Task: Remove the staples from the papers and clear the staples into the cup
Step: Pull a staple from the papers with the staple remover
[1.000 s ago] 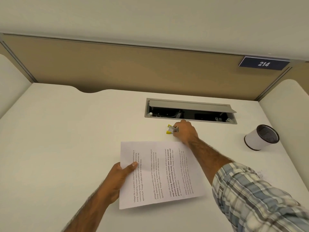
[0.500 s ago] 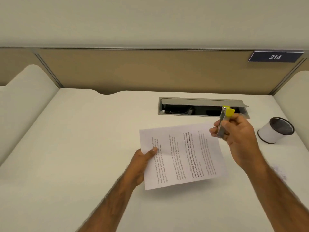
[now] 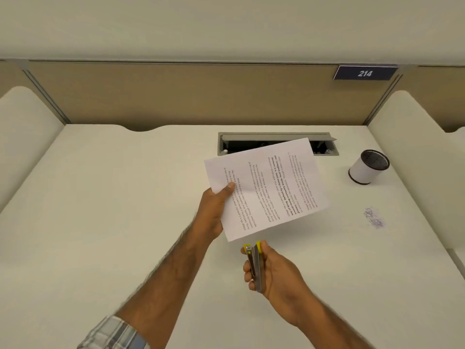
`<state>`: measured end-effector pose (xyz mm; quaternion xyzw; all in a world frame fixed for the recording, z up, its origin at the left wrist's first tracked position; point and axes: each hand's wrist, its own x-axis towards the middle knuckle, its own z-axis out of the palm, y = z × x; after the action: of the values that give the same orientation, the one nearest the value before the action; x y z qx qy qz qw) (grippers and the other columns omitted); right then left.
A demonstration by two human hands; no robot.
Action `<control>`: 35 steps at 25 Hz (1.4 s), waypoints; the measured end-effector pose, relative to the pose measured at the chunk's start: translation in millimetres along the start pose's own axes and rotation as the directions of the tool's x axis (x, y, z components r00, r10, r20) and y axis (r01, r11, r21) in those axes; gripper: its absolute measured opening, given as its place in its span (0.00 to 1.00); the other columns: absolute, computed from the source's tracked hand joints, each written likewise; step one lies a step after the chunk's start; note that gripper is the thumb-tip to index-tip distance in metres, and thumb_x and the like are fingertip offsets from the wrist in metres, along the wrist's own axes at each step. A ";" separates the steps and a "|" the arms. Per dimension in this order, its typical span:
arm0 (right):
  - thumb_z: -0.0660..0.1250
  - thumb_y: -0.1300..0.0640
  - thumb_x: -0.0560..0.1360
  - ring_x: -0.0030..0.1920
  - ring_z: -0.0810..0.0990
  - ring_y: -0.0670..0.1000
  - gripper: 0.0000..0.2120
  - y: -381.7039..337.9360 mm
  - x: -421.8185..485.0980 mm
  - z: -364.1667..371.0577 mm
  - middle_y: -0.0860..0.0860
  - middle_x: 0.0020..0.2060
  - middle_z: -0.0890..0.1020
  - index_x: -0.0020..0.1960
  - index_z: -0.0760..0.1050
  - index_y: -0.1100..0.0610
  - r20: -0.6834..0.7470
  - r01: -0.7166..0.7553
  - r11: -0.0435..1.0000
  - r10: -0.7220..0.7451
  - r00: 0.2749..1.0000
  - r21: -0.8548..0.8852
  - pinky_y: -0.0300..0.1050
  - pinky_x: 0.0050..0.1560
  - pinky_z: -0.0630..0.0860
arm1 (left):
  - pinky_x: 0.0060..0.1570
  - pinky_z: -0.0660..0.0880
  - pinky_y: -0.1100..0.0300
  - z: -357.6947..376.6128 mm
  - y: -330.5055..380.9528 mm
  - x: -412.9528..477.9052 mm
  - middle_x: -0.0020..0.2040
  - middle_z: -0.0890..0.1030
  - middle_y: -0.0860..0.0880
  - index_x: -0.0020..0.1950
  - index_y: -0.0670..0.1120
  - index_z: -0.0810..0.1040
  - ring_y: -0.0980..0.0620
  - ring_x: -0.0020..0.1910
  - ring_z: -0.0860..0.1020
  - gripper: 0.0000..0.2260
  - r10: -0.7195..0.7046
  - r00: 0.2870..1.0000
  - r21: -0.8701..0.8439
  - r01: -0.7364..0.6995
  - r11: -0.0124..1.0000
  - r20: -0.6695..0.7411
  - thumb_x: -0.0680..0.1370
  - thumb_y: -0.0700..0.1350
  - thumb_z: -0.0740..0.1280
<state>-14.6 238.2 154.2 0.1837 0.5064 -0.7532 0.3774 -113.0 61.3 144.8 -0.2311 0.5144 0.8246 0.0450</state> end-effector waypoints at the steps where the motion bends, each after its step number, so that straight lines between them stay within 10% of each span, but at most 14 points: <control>1: 0.56 0.44 0.82 0.39 0.78 0.54 0.26 0.2 -0.3 3.6 0.60 0.43 0.80 0.61 0.79 0.64 -0.003 0.015 1.000 -0.015 1.000 0.018 0.47 0.41 0.74 | 0.51 0.84 0.46 1.5 0.0 -3.1 0.56 0.88 0.44 0.67 0.46 0.80 0.41 0.54 0.87 0.12 0.001 1.000 -0.004 -0.001 1.000 -0.004 0.83 0.42 0.69; 35: 0.71 0.48 0.73 0.41 0.80 0.54 0.22 6.7 -4.5 42.9 0.60 0.44 0.83 0.62 0.77 0.60 -0.062 0.166 0.983 -0.162 0.985 0.077 0.45 0.38 0.76 | 0.43 0.84 0.54 1.3 -5.8 -36.4 0.52 0.88 0.44 0.64 0.45 0.81 0.46 0.47 0.87 0.10 0.063 0.997 -0.042 -0.062 0.997 0.035 0.82 0.42 0.69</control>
<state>-2.1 199.9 171.0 0.1773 0.4989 -0.7965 0.2922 -79.3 71.1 156.0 -0.2006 0.5036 0.8400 0.0239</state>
